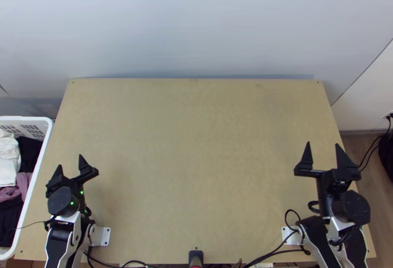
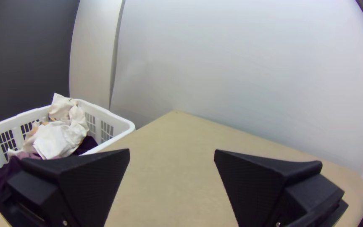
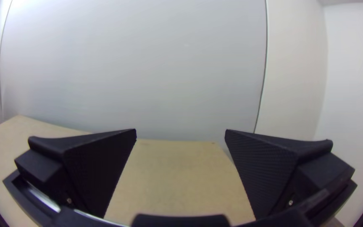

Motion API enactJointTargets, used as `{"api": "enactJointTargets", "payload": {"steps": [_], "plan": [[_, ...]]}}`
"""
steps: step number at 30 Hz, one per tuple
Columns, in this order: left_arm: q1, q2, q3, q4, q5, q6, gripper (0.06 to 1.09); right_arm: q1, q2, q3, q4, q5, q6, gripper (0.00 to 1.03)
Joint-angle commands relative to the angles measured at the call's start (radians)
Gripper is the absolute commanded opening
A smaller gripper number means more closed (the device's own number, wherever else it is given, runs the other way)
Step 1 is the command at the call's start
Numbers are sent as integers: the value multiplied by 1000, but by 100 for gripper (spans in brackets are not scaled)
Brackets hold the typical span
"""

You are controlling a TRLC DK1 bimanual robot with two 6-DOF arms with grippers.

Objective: Fold the t-shirt

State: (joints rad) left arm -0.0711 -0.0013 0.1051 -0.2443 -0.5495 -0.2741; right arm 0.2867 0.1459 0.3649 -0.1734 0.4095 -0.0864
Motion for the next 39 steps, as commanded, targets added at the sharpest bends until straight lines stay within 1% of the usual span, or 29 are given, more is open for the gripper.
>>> {"api": "enactJointTargets", "payload": {"steps": [1, 3, 5, 8, 12, 14, 16, 19, 23, 26, 31, 34, 39], "plan": [[93, 1, 62, 10, 48, 55, 104, -27, 119, 94, -1, 12, 51, 98], [146, 0, 88, -15, 71, 58, 104, -31, 136, 100, -8, 20, 70, 98], [212, 1, 114, -20, 108, 85, 104, -34, 138, 101, -8, 22, 73, 98], [289, 17, 136, -1, 163, 90, 104, -35, 144, 105, -8, 25, 77, 98], [335, 84, 162, 77, 178, 82, 104, -44, 181, 131, -18, 34, 83, 98], [361, 135, 169, 143, 177, 81, 104, -46, 199, 149, -26, 35, 94, 98], [415, 188, 176, 203, 180, 75, 104, -49, 215, 167, -37, 35, 106, 98], [493, 281, 203, 254, 192, 64, 104, -50, 239, 193, -66, 37, 132, 98], [643, 492, 289, 296, 201, 46, 104, -54, 245, 207, -90, 41, 149, 98], [768, 693, 384, 293, 247, 44, 104, -57, 245, 210, -101, 43, 149, 98], [947, 1071, 614, 146, 344, 42, 104, -58, 253, 224, -113, 51, 151, 98], [1041, 1241, 702, 100, 384, 42, 104, -60, 265, 240, -130, 58, 165, 98], [1166, 1466, 831, 63, 411, 38, 104, -58, 273, 255, -147, 60, 168, 98]]}}
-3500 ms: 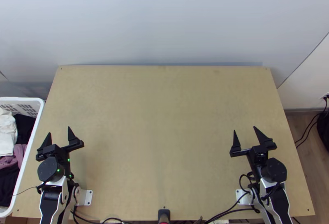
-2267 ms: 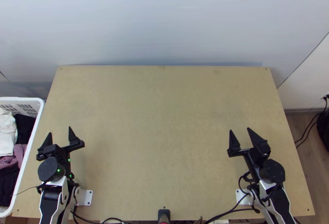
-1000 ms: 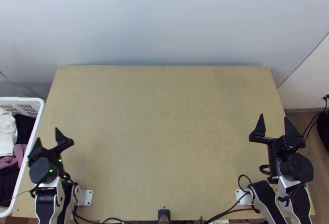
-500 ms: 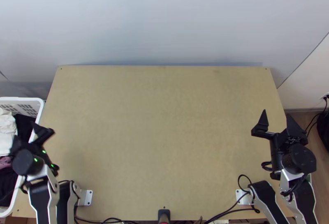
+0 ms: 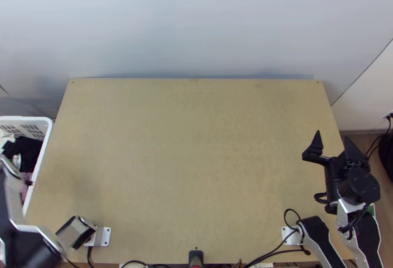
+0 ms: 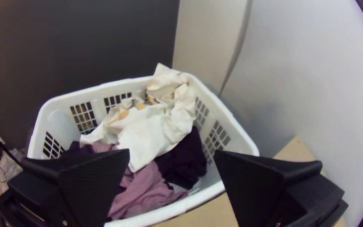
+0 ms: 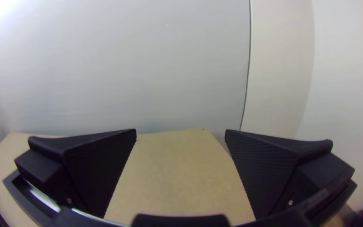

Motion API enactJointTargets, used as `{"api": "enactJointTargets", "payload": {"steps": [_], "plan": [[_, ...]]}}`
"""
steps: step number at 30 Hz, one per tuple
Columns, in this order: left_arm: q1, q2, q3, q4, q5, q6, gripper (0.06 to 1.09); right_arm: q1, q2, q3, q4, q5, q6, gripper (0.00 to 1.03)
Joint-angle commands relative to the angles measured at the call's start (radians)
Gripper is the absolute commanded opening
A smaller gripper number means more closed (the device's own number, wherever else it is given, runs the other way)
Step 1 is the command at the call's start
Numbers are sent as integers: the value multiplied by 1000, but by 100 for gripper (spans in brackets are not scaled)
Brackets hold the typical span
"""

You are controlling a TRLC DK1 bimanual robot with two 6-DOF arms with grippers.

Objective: Fold the t-shirt

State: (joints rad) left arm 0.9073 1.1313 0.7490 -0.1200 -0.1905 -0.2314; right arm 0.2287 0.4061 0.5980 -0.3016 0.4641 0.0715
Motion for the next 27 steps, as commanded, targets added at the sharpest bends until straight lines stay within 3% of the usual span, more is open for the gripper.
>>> {"api": "enactJointTargets", "payload": {"steps": [1, 7, 14, 22, 27], "plan": [[212, 378, 213, -63, 57, -13, 104, 0, 13, 25, -22, 5, 10, 98], [283, 614, 359, -67, 57, -13, 103, 0, 46, 42, -34, 7, 10, 98], [291, 821, 517, -178, 52, -26, 103, 8, 96, 85, -45, 8, 10, 99], [289, 992, 678, -241, 49, -95, 103, 9, 117, 111, -77, 34, 8, 99], [285, 1049, 739, -250, 45, -120, 77, 9, 119, 121, -96, 53, 8, 99]]}}
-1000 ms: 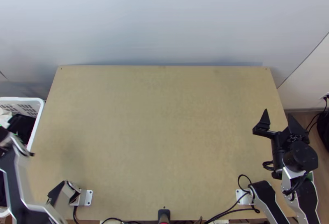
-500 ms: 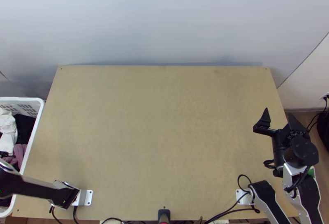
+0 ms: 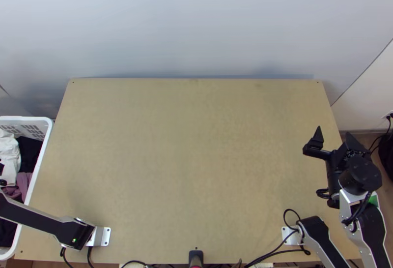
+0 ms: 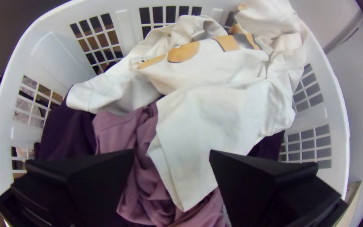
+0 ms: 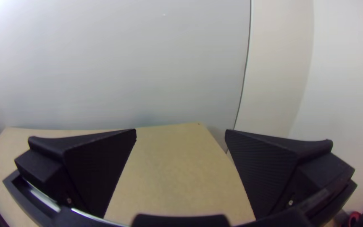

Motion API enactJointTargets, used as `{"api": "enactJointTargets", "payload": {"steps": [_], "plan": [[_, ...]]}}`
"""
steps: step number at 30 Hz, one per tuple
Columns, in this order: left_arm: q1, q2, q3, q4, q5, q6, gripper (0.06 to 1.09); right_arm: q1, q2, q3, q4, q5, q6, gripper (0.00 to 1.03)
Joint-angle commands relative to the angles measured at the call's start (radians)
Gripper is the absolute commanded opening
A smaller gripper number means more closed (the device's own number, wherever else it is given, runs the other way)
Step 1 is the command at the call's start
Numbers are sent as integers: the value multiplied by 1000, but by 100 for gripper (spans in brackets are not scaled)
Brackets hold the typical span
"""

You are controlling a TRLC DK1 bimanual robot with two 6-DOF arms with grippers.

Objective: Fold the t-shirt

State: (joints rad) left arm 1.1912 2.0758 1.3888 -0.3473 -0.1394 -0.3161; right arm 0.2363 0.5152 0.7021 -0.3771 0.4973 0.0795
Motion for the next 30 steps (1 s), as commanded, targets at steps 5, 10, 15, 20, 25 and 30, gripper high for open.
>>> {"api": "enactJointTargets", "payload": {"steps": [5, 10, 15, 20, 25, 30], "plan": [[1, 130, 113, -22, -11, -17, 34, 1, 17, 28, -23, 38, -1, 98], [2, 81, 111, -62, 1, -17, 10, 3, 20, 39, -22, 47, 2, 98], [-36, -117, 107, -176, 124, -52, 10, 5, 23, 48, -14, 50, 6, 98], [-117, -376, 107, -277, 308, -75, 10, 28, 37, 59, -34, 50, 11, 98], [-265, -640, 107, -280, 374, -75, 10, 26, 37, 62, -40, 52, 17, 98], [-525, -844, 131, -305, 382, -77, 10, 26, 36, 79, -63, 53, 17, 98]]}}
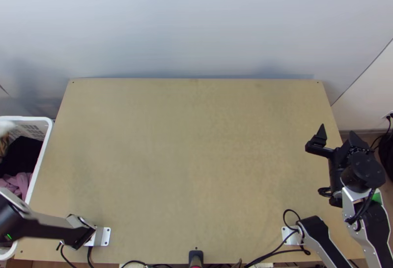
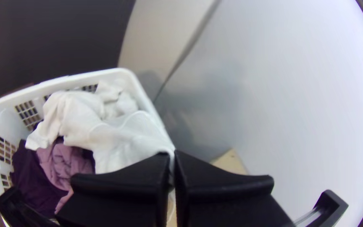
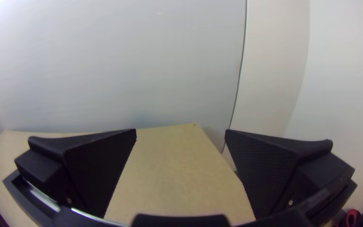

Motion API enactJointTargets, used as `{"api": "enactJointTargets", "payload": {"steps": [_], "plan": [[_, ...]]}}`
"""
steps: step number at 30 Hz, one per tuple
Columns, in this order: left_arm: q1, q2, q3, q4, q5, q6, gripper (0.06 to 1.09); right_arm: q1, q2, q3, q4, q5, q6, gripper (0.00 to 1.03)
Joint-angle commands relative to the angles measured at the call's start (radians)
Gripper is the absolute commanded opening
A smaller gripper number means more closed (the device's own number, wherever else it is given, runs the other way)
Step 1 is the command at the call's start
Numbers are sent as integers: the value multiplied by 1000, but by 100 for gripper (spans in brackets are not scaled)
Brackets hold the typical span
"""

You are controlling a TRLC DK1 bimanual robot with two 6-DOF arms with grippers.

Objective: Fold the t-shirt

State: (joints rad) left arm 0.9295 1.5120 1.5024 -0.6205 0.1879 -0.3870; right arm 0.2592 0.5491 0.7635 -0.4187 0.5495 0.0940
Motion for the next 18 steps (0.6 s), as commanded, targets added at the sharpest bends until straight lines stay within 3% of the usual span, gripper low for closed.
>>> {"api": "enactJointTargets", "payload": {"steps": [1, 4, 9, 14, 18], "plan": [[-331, -311, 15, -38, 54, -6, 10, 3, 2, 20, -28, 1, 3, 98], [-581, -371, 7, -73, 25, -23, 10, 6, -2, 31, -55, 1, 3, 98], [-1043, -375, -13, -93, -133, -82, 10, 3, 5, 51, -77, 9, 3, 98], [-1425, -294, -62, -53, -251, -135, 10, -11, 35, 88, -84, 27, 3, 98], [-1649, -164, -18, -2, -288, -133, 10, -37, 46, 112, -86, 32, 9, 98]]}}
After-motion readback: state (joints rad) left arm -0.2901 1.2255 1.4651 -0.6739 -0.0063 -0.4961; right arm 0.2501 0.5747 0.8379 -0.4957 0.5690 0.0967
